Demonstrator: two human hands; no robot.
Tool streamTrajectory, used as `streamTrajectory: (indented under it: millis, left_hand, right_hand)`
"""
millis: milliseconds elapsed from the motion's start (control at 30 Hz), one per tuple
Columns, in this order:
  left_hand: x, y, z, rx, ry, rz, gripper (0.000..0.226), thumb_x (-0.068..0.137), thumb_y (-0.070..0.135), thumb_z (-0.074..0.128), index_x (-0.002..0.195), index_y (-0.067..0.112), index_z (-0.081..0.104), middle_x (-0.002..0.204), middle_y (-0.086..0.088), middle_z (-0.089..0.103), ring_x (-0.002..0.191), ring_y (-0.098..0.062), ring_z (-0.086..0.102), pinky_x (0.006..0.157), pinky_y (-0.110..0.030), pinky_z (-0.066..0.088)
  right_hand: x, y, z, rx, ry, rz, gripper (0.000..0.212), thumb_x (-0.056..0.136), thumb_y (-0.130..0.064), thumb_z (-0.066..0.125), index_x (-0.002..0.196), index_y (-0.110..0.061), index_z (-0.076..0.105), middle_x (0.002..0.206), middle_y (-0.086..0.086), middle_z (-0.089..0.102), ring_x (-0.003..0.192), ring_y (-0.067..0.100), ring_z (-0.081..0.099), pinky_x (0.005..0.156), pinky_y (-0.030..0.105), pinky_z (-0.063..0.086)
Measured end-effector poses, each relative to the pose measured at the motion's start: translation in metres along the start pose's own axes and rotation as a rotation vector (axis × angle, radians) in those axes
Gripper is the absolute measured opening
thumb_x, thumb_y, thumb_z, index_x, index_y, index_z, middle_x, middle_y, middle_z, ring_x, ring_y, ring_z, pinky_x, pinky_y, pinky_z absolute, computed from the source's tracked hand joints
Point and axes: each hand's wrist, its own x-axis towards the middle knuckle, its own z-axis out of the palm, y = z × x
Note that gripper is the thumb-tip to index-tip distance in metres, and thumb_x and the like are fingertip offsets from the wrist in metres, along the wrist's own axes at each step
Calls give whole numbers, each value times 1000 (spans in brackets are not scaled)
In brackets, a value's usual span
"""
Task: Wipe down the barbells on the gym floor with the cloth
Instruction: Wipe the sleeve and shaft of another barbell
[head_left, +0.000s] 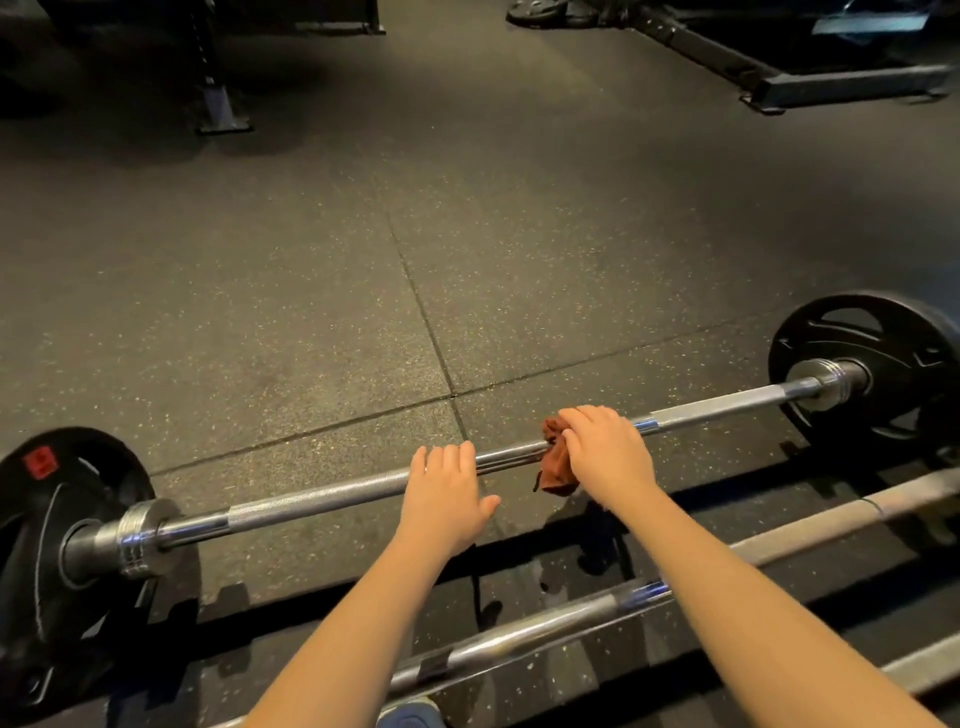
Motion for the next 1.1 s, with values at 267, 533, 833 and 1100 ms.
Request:
streamTrajectory:
  millis: [267,533,833,1100]
  left_hand:
    - [-4,-2,4,1,12,-9,76,94,60,36,147,9,19,142,-7,38,131,-27,35,113,-40,19]
    - [-1,-2,1,-41,30,11,67,94,59,37,141,11,29,136,-6,43,125,-27,40,108,-38,24]
    - [3,2,0,0,-1,-14,60,96,57,32,133,11,36,132,-7,46,124,-28,42,111,-42,22]
    - [26,29,-3,44,22,44,69,96,59,32,143,9,27,140,-7,40,130,-27,35,113,-41,19]
  right_hand:
    - [-14,-24,-6,29,-171,-218,42,101,-24,43,143,-20,42,151,-1,37,140,22,28,115,35,24]
    - [-1,-25,-4,-18,-217,-90,34,101,-24,39,133,-18,51,140,1,46,126,25,40,106,39,34]
    - [-10,-11,-5,68,-53,-121,29,100,-26,41,124,-23,58,129,-8,53,123,16,41,110,34,22]
    - [-20,-12,18,193,137,-3,51,90,-34,21,109,-16,65,122,-1,58,127,26,43,111,46,33]
